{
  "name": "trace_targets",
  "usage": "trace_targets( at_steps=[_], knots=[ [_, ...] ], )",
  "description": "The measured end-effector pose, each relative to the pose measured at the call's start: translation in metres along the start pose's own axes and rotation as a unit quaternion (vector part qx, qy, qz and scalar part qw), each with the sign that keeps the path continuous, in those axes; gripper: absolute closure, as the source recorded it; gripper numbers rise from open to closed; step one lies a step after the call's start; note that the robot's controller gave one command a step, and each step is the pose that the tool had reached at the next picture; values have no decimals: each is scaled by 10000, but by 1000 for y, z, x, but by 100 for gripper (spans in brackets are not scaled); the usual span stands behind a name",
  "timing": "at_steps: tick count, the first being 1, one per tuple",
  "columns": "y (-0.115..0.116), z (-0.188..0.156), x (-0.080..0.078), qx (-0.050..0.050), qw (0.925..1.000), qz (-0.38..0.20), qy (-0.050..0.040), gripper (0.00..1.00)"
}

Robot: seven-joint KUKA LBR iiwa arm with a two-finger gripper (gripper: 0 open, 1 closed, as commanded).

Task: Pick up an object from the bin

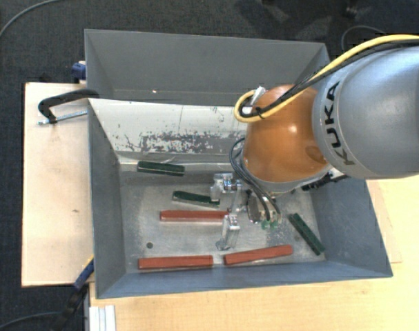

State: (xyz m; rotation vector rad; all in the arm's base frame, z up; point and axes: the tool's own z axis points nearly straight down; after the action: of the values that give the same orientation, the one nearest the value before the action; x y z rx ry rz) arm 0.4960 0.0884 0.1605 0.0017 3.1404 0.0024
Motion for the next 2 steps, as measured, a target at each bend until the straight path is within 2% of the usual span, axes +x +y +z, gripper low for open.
trace_targets(
  at_steps=[1, 2],
  knots=[
    [9, 94, -55, 2, 9999, -139, -2, 0],
    [8, 90, -55, -2, 9999, -130, -12, 100]
  ],
)
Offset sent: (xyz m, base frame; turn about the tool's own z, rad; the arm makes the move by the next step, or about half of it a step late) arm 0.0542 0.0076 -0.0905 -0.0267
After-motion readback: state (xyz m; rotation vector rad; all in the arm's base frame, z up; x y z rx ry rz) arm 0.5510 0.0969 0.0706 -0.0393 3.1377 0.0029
